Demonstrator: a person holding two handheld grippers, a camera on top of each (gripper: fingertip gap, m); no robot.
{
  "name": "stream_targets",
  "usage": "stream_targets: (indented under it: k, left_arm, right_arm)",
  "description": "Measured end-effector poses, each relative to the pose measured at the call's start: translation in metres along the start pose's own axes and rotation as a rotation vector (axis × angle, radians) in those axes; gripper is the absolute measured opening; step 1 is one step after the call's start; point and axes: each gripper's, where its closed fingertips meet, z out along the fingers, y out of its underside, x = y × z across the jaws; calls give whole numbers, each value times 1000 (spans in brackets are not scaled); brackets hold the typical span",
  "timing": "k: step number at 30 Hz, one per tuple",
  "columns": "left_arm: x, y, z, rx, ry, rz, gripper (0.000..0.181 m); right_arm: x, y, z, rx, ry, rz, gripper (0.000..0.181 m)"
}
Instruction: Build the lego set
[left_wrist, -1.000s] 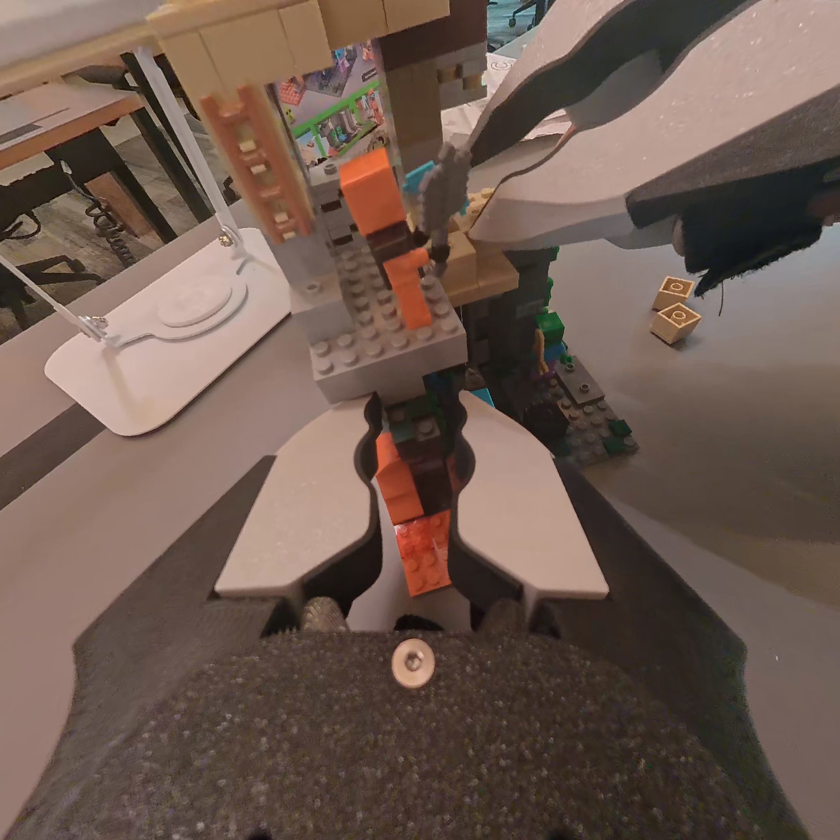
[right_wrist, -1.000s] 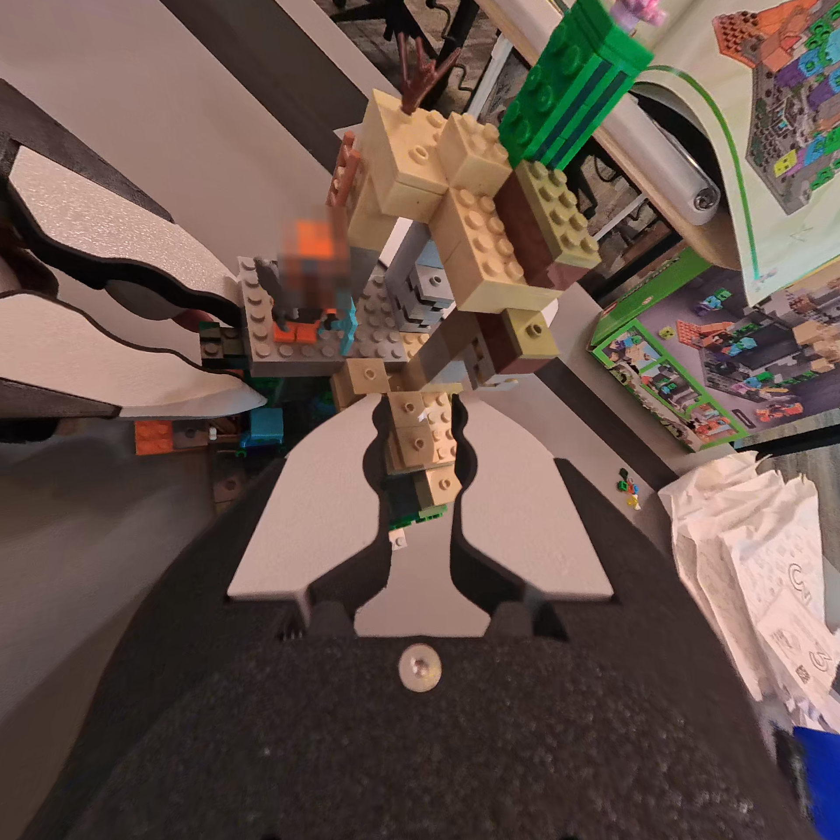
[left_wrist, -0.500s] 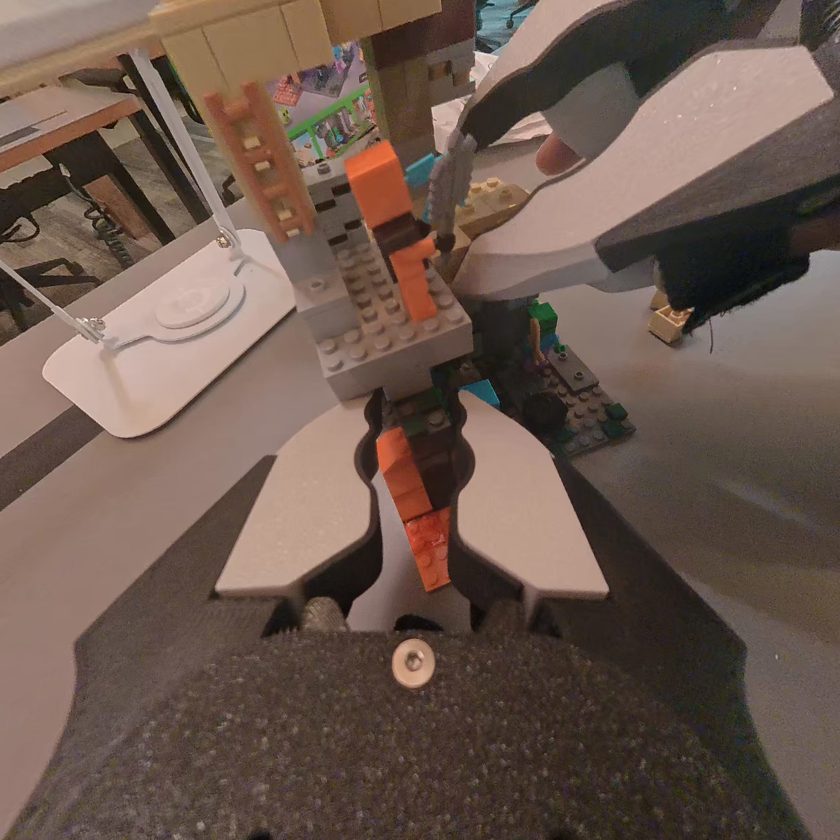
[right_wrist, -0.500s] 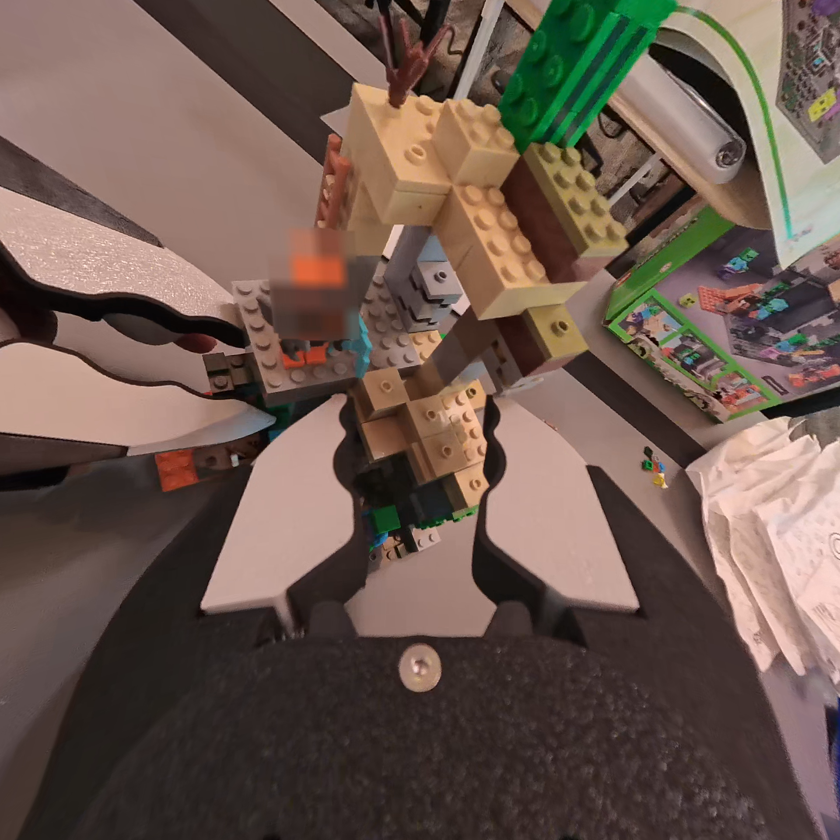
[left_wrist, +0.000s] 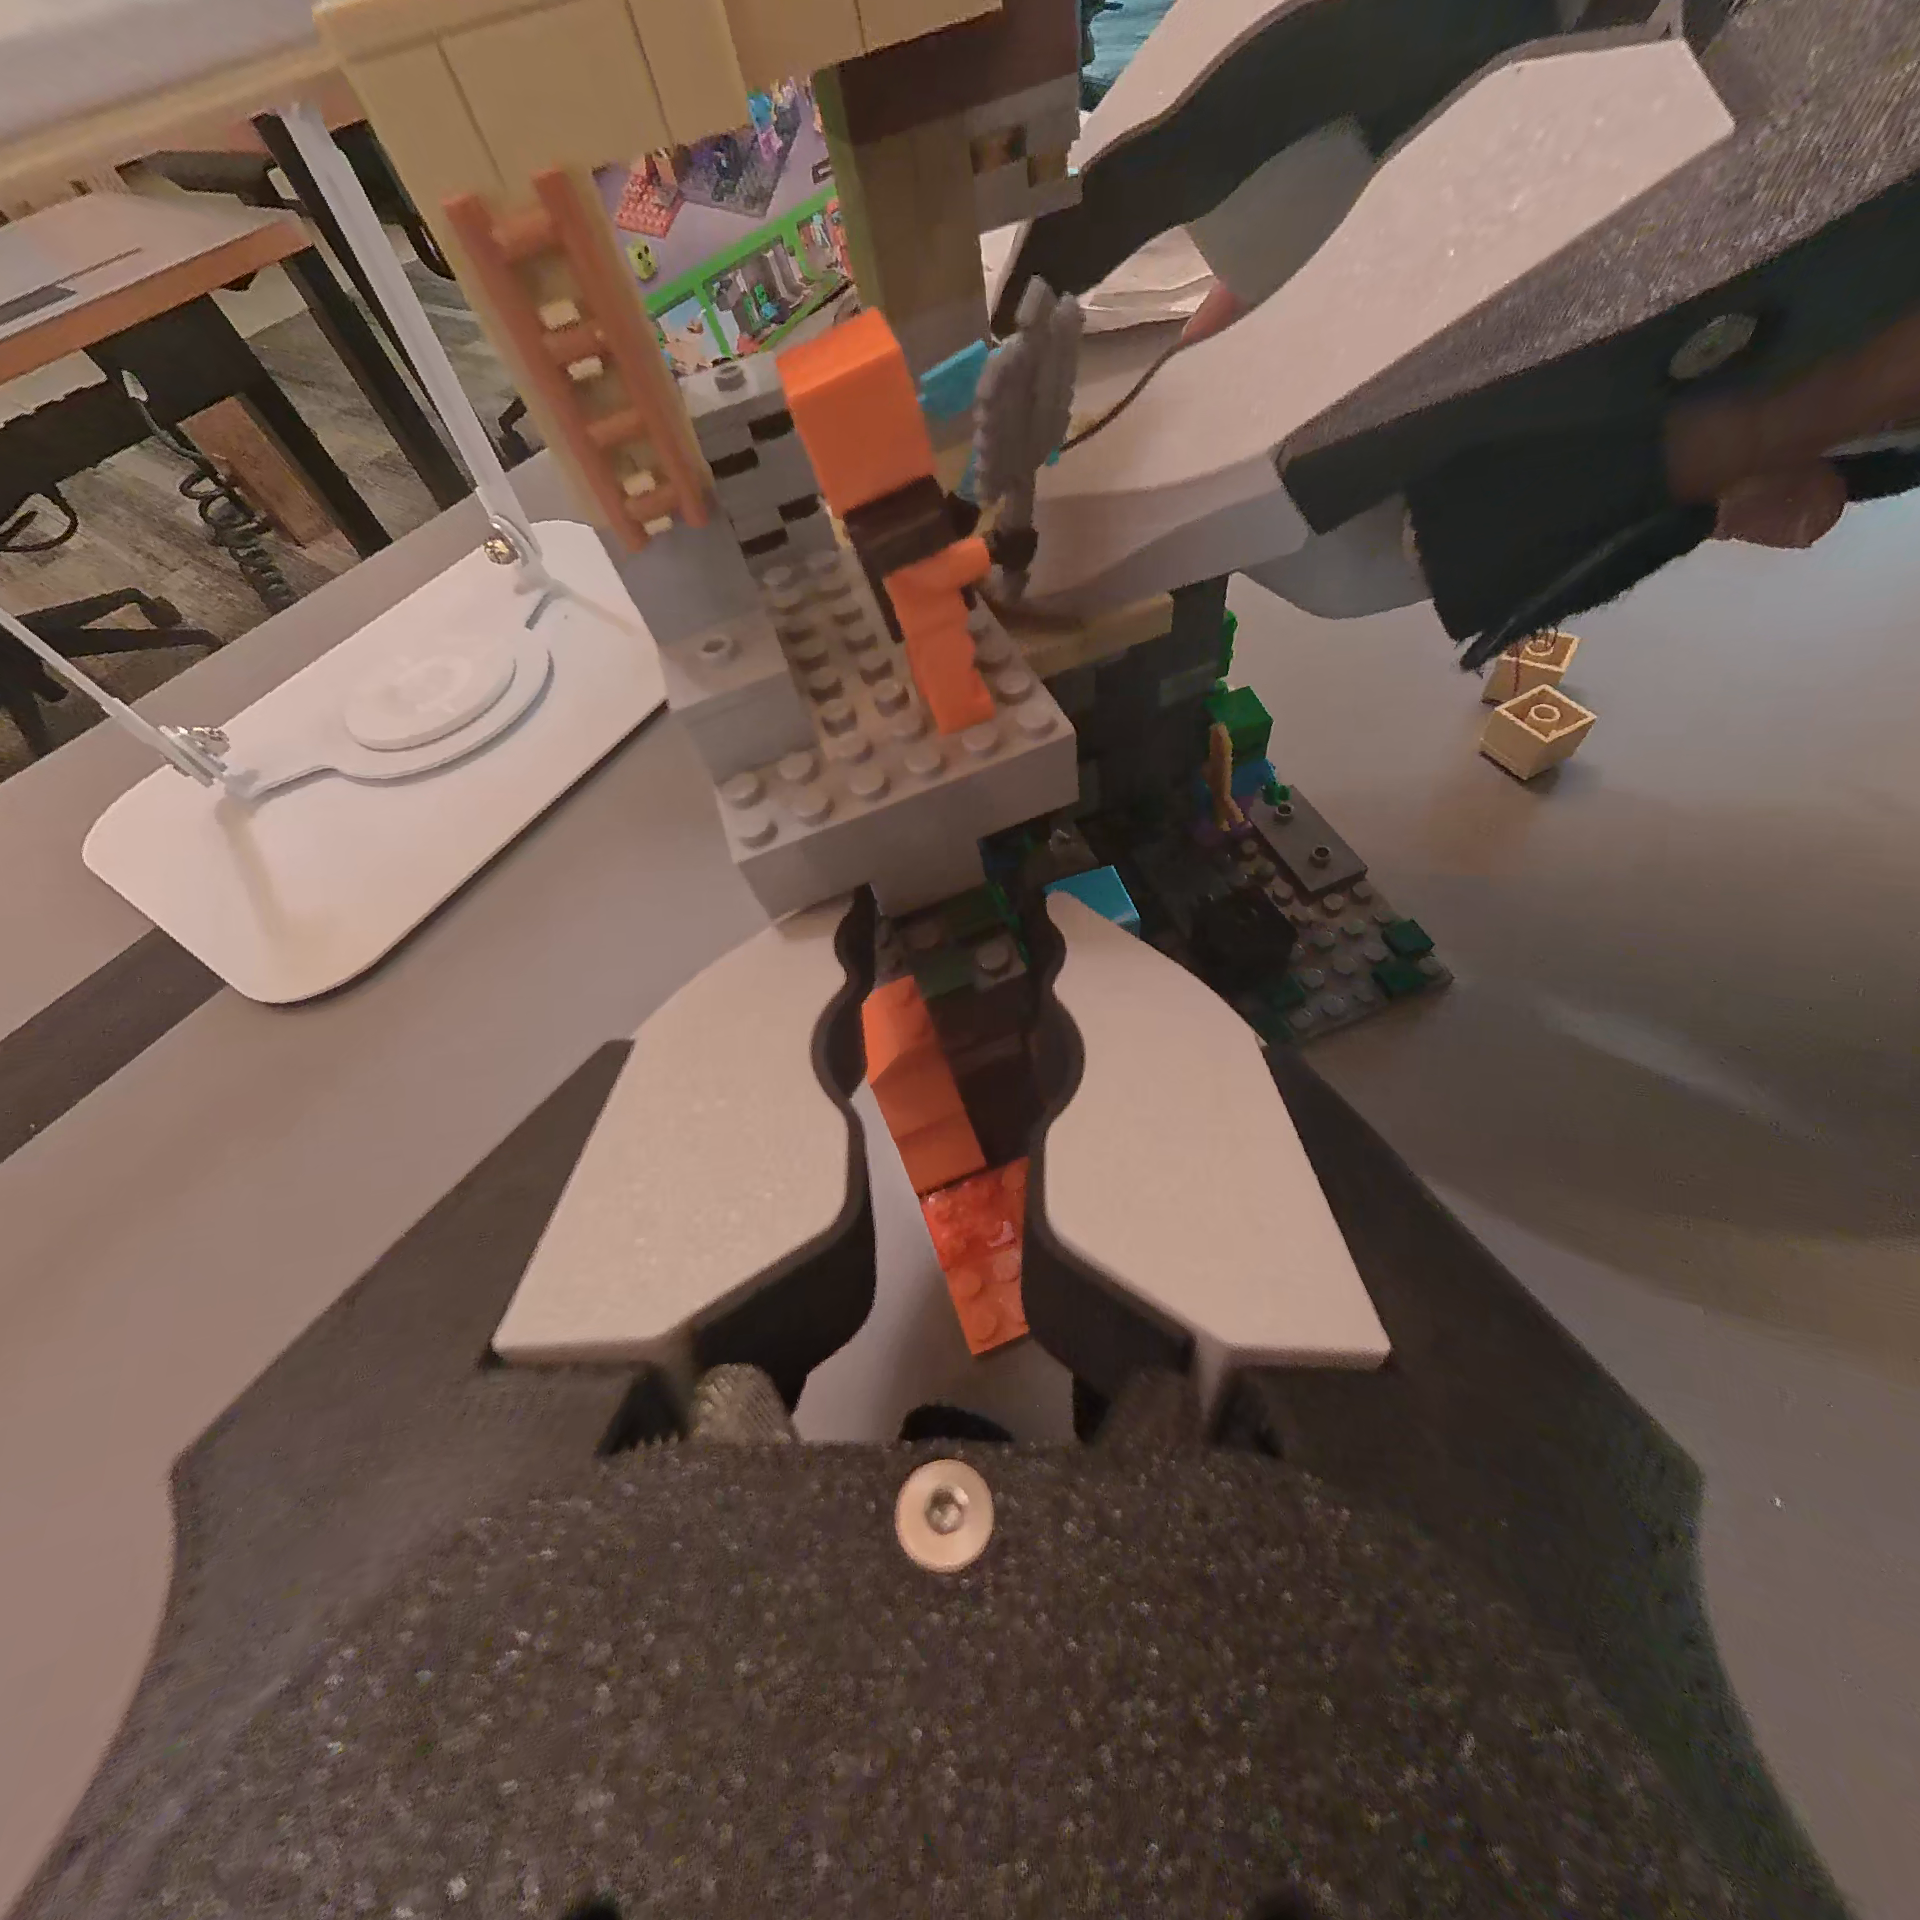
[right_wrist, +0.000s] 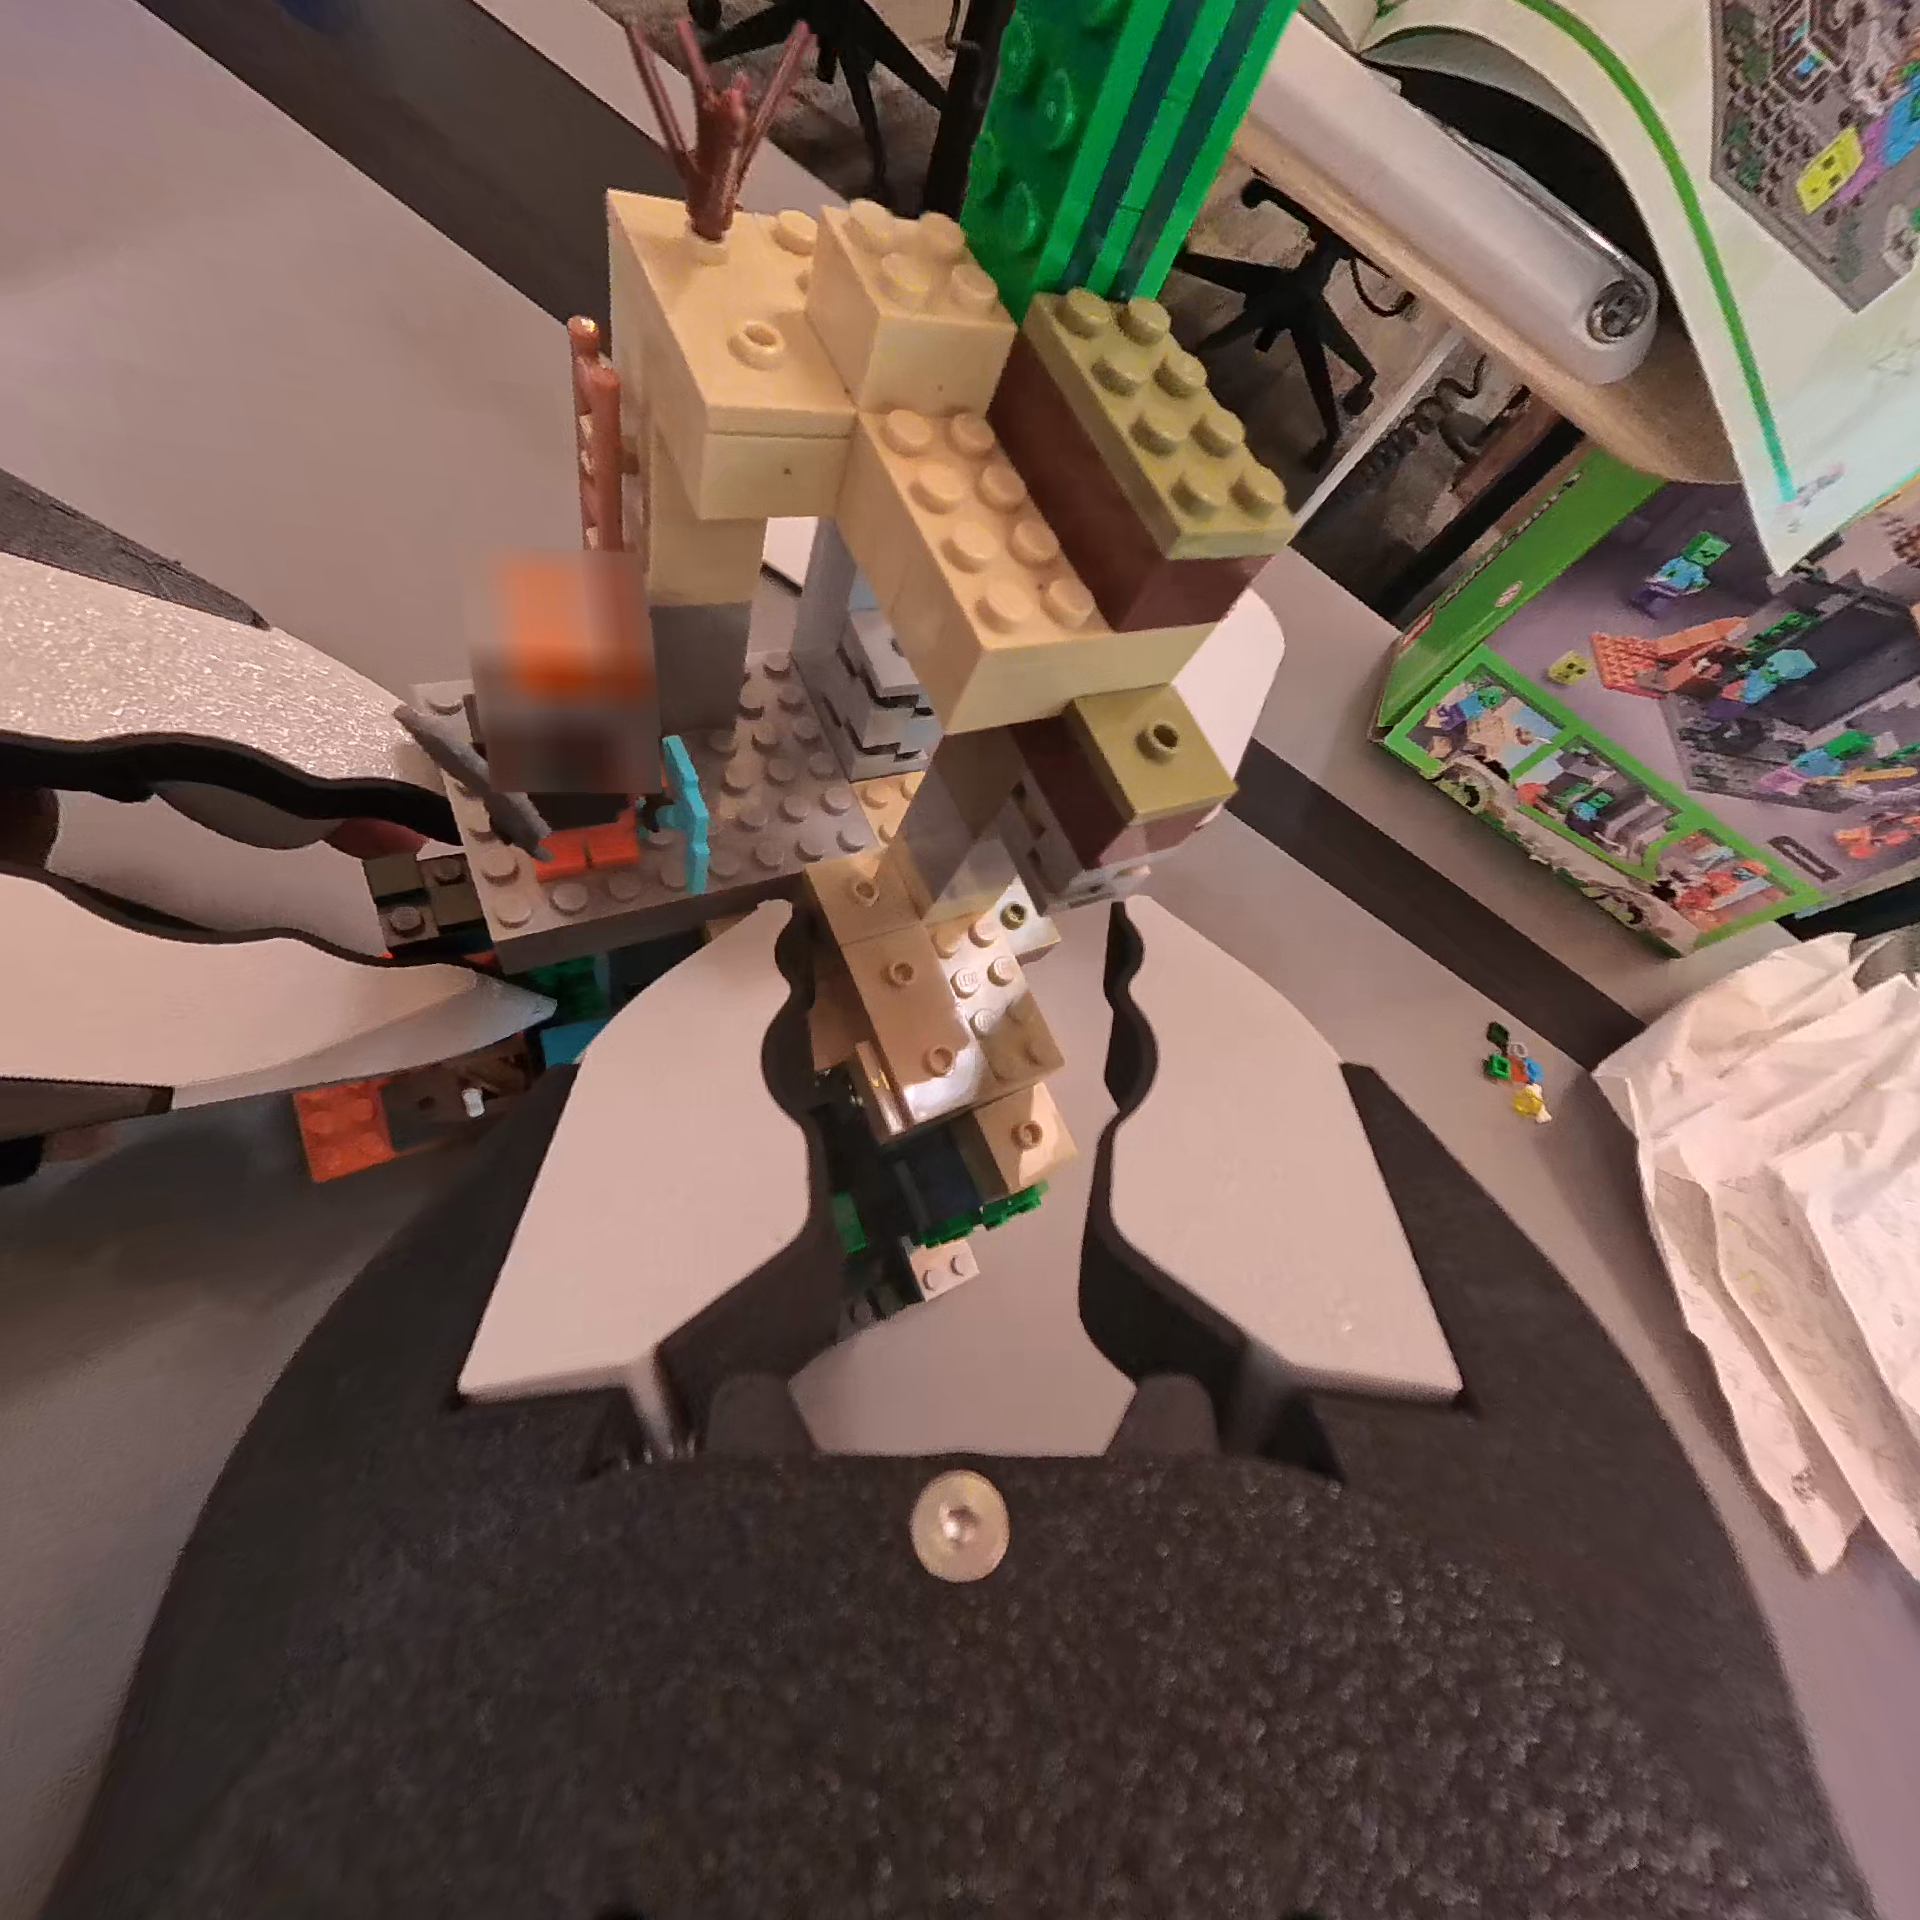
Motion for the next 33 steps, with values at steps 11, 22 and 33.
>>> stream_targets:
  k: [11,22,33]
  left_arm:
    - [1,-1,-1,9,8,-5,28]
    - [-1,-2,3,12,-9,-25,26]
    - [0,-2,-2,26,-7,-17,30]
  right_arm:
    - [-1,5,-19,24,-566,152,89]
    - [-23,12,-8,53,-902,115,88]
    - [31,88,-58,-30,-665,-152,57]
